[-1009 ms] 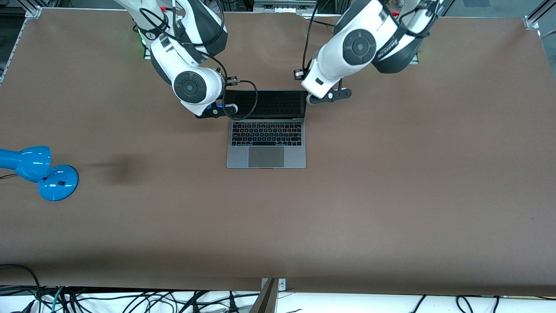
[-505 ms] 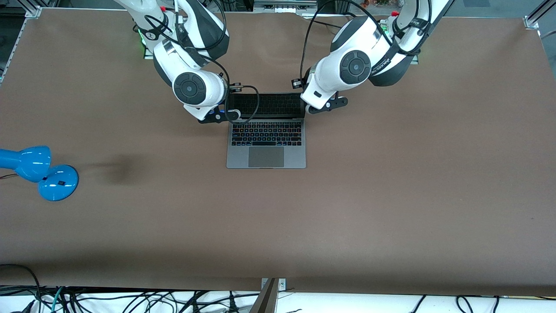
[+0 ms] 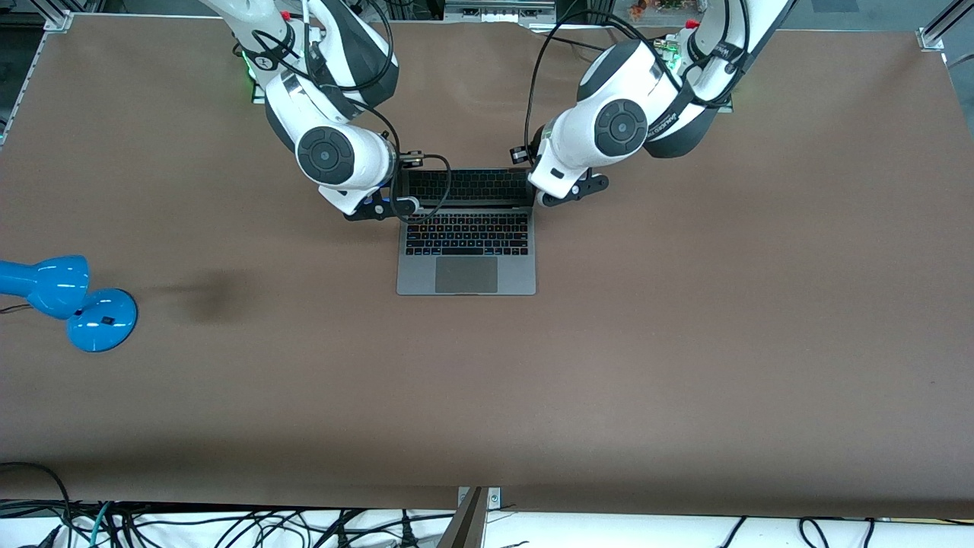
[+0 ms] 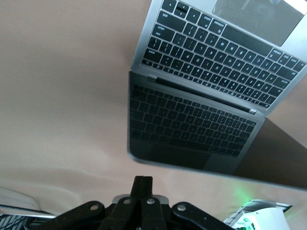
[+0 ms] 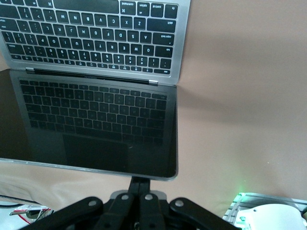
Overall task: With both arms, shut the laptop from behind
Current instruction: 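Lower the right gripper while the left gripper lowers behind the laptop screen, then push the screen forward with the right gripper while the left gripper pushes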
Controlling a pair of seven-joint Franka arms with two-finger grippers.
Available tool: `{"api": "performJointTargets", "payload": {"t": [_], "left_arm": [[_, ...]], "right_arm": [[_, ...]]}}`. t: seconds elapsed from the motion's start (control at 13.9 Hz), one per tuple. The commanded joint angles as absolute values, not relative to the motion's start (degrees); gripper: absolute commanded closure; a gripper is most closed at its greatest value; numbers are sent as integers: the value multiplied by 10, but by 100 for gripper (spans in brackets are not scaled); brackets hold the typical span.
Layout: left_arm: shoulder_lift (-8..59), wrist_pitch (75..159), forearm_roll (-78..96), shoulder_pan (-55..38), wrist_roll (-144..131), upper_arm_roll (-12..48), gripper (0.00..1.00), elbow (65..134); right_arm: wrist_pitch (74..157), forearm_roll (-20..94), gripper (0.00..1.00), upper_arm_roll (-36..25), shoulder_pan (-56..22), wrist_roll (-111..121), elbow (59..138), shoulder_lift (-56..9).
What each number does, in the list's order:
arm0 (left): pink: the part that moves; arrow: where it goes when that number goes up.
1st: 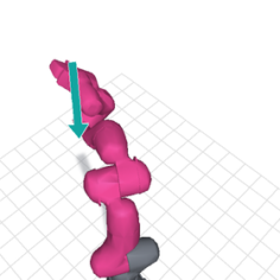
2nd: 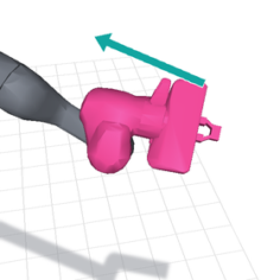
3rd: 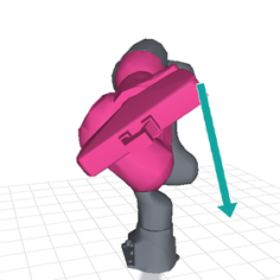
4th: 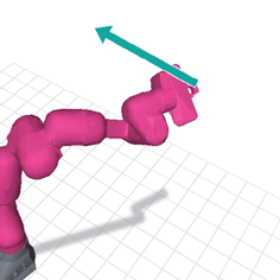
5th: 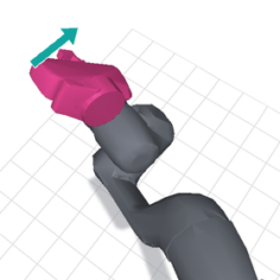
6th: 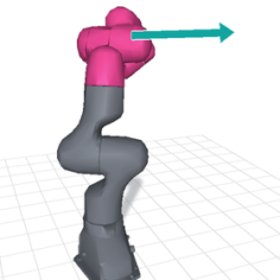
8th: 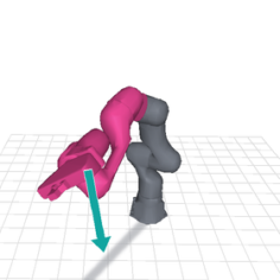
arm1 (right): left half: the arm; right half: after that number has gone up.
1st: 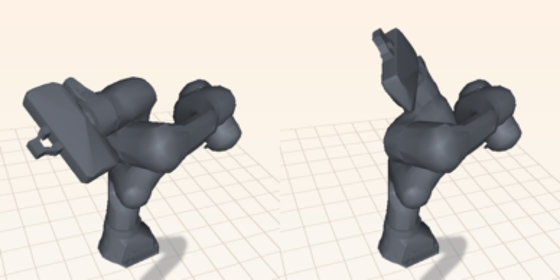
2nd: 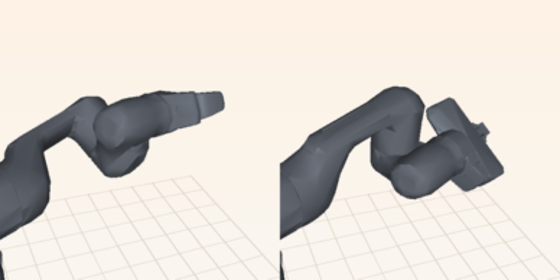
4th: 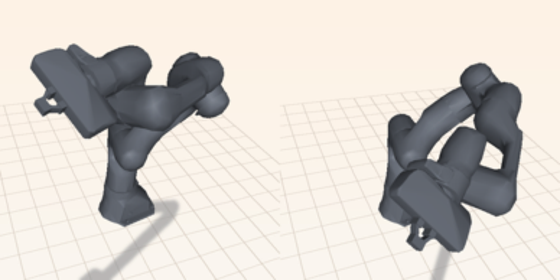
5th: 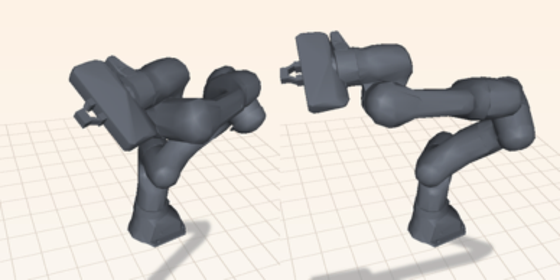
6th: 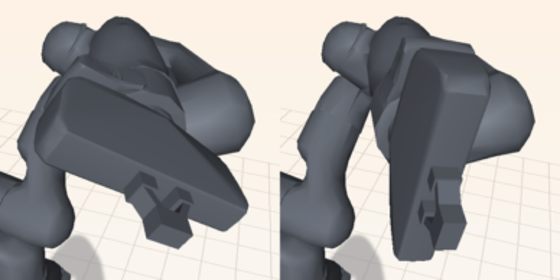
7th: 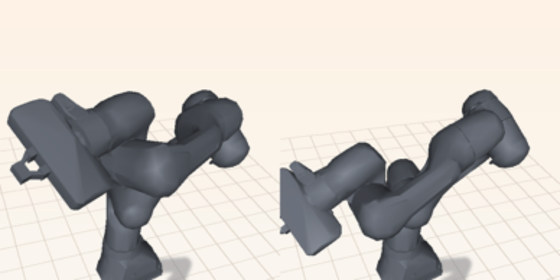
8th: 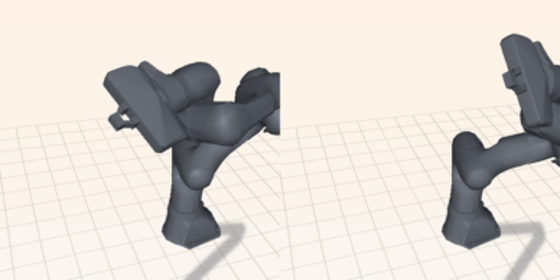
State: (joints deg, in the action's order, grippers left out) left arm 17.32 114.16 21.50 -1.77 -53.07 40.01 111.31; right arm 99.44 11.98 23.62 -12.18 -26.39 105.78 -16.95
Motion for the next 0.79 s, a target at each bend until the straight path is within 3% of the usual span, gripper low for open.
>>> {"api": "performJointTargets", "payload": {"t": [0.0,0.72], "left_arm": [[190,1161,214,-18,-536,404,100,1109],[218,1162,180,-18,-537,397,100,1071]], "right_arm": [[999,113,99,230,-120,-250,1061,-164],[1012,113,99,230,-119,-250,1061,-166]]}}
